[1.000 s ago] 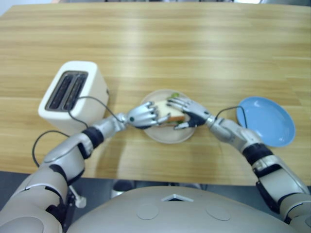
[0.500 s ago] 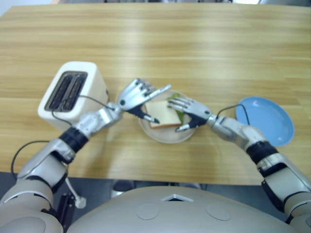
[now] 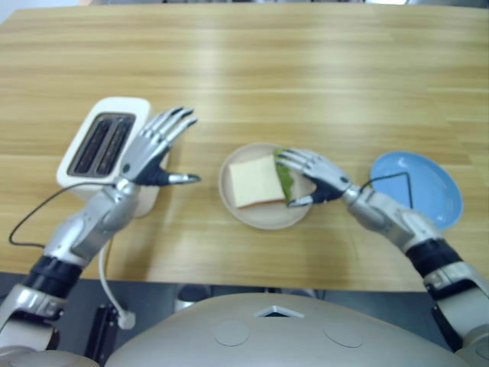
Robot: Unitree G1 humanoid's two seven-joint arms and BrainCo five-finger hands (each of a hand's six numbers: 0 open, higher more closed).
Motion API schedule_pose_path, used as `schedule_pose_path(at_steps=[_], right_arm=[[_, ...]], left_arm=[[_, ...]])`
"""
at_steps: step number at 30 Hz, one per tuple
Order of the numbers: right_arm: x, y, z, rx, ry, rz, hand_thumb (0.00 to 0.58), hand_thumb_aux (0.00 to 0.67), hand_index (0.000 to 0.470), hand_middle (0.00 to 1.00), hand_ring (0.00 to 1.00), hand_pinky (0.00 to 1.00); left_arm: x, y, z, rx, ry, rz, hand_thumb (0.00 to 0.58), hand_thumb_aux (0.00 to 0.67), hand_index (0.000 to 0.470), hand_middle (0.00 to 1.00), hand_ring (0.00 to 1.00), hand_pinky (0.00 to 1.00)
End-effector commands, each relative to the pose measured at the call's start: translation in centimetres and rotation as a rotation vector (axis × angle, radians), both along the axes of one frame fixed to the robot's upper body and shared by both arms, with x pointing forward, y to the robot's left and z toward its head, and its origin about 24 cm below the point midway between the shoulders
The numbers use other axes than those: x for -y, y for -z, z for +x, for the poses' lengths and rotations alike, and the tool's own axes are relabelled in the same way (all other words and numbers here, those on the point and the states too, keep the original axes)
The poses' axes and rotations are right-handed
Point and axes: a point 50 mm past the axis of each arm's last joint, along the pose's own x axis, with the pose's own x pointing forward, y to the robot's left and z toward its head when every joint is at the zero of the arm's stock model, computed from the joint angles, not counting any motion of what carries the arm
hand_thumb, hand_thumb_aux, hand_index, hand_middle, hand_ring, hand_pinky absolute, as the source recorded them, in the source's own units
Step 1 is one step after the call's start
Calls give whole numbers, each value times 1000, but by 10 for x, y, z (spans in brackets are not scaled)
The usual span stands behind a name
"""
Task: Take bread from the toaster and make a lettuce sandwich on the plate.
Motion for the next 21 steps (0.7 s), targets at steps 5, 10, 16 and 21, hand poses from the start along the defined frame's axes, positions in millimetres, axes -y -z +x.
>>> schedule_pose_path(at_steps=[5, 10, 16, 21], right_arm=[[19, -51, -21, 59, -10, 298, 0, 0, 0, 0, 0, 0], [29, -48, -45, -124, -48, 320, 0, 0, 0, 447, 447, 447], [40, -7, -84, -526, -90, 159, 580, 670, 460, 1000, 1000, 1000], [34, 33, -100, -797, -141, -10, 580, 670, 460, 1000, 1000, 1000]], left_arm=[[-12, 16, -36, -249, 55, 3, 0, 0, 0, 0, 0, 0], [-10, 35, -61, -443, 149, 103, 0, 0, 0, 298, 298, 298], [7, 58, -85, -635, 294, 123, 580, 670, 460, 1000, 1000, 1000], [22, 83, -89, -708, 360, 162, 580, 670, 460, 1000, 1000, 1000]])
